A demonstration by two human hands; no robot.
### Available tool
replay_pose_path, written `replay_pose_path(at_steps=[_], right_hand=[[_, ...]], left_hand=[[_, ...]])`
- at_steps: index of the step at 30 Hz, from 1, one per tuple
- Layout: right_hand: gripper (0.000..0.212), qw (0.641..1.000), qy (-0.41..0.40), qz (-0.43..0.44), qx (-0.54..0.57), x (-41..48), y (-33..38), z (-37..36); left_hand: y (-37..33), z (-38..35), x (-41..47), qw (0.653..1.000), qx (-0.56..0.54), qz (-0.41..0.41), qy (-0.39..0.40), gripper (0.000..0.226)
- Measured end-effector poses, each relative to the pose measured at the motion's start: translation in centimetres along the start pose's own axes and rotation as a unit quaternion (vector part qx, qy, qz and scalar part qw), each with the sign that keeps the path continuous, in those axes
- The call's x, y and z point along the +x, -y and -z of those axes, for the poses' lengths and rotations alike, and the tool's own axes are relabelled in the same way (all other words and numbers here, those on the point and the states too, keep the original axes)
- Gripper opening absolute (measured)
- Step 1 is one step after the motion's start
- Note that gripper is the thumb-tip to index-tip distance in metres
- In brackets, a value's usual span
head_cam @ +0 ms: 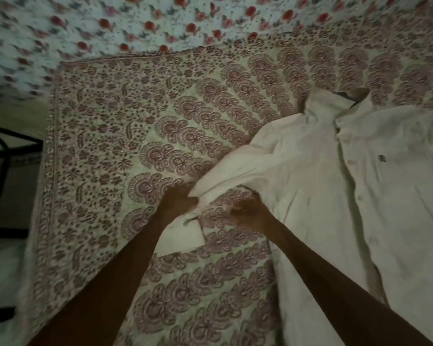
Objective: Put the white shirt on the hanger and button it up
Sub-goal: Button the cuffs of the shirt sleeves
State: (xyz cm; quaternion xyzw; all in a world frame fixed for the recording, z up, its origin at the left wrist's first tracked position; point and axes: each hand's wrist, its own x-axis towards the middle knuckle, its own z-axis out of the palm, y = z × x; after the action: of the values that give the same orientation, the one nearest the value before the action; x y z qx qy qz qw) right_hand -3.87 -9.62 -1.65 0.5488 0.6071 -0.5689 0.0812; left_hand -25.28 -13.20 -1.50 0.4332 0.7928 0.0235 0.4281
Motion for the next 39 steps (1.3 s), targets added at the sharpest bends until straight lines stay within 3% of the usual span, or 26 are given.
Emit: replay_pose_path(at_steps=[1, 3, 4, 5, 7, 10, 14, 17, 18, 20, 23, 25, 27, 29, 30, 32, 33, 34, 36, 37, 39], right_hand=[[0.037, 0.999, 0.018, 0.017, 0.041, -0.7, 1.1, -1.7], [0.037, 0.977, 0.079, 0.070, 0.187, -2.0, 1.8, -4.2], [0.034, 0.960, 0.110, 0.096, 0.240, -2.6, 2.0, -5.0], [0.026, 0.951, 0.131, 0.108, 0.259, -3.5, 2.5, -6.4], [0.019, 0.958, 0.112, 0.100, 0.245, -4.1, 2.9, -8.7], [0.016, 0.967, 0.026, -0.007, 0.252, -4.8, 3.2, -11.8], [0.037, 0.908, 0.017, -0.060, 0.415, -7.8, 1.8, -14.0], [0.050, 0.860, -0.023, -0.037, 0.509, -9.9, 0.0, -15.2], [0.050, 0.867, -0.031, -0.043, 0.496, -10.5, -0.4, -15.6], [0.043, 0.924, -0.010, -0.062, 0.378, -11.1, -0.4, -16.4], [0.033, 0.977, -0.015, -0.050, 0.206, -11.2, -1.2, -17.7], [0.032, 0.958, -0.030, -0.075, 0.274, -11.4, -1.7, -18.4], [0.031, 0.915, -0.013, -0.098, 0.390, -11.8, -2.3, -19.2], [0.028, 0.904, -0.005, -0.110, 0.412, -12.0, -3.0, -20.5], [0.025, 0.901, -0.010, -0.108, 0.419, -12.0, -3.3, -21.1], [0.020, 0.894, -0.037, -0.099, 0.435, -12.0, -3.3, -22.3], [0.018, 0.891, -0.054, -0.091, 0.441, -12.1, -3.1, -22.6], [0.016, 0.885, -0.072, -0.084, 0.452, -12.2, -3.0, -22.9], [0.018, 0.869, -0.098, -0.079, 0.478, -12.2, -3.0, -23.4], [0.022, 0.864, -0.106, -0.078, 0.485, -12.3, -3.0, -23.6], [0.034, 0.856, -0.126, -0.073, 0.496, -12.3, -3.0, -24.0]], left_hand=[[0.3, 1.2, -0.8, 0.990, -0.120, -0.015, 0.070, 0.032], [0.2, 2.6, -2.6, 0.920, -0.353, 0.000, 0.170, 0.019], [0.1, 2.6, -3.1, 0.889, -0.421, 0.011, 0.182, 0.020], [0.3, 2.7, -3.6, 0.883, -0.437, 0.008, 0.172, 0.023], [1.4, 2.2, -4.1, 0.901, -0.416, 0.003, 0.125, 0.035], [4.4, 0.9, -5.3, 0.907, -0.386, 0.021, 0.170, 0.058], [7.7, -0.9, -8.1, 0.931, -0.273, 0.044, 0.238, 0.080], [10.7, -2.3, -9.9, 0.919, -0.325, 0.035, 0.219, 0.061], [11.4, -2.6, -10.5, 0.911, -0.354, 0.025, 0.210, 0.057], [12.5, -3.0, -11.4, 0.904, -0.369, 0.010, 0.216, 0.050], [13.6, -3.7, -12.6, 0.956, -0.204, 0.007, 0.211, 0.033], [15.0, -4.0, -12.9, 0.950, -0.222, 0.028, 0.217, 0.028], [16.2, -4.2, -13.3, 0.904, -0.356, 0.060, 0.230, 0.027], [16.7, -4.7, -14.0, 0.888, -0.416, 0.050, 0.189, 0.028], [16.6, -5.1, -14.3, 0.905, -0.397, 0.023, 0.151, 0.029], [16.4, -6.4, -14.4, 0.964, -0.255, -0.055, 0.044, 0.033], [16.5, -7.4, -14.5, 0.988, -0.127, -0.089, -0.025, 0.039], [16.2, -8.0, -15.0, 0.988, 0.004, -0.110, -0.105, 0.041], [16.1, -8.6, -15.8, 0.963, 0.106, -0.122, -0.215, 0.031], [16.0, -8.7, -16.1, 0.962, 0.095, -0.125, -0.224, 0.023], [15.9, -8.5, -16.0, 0.977, -0.005, -0.134, -0.163, 0.013]])
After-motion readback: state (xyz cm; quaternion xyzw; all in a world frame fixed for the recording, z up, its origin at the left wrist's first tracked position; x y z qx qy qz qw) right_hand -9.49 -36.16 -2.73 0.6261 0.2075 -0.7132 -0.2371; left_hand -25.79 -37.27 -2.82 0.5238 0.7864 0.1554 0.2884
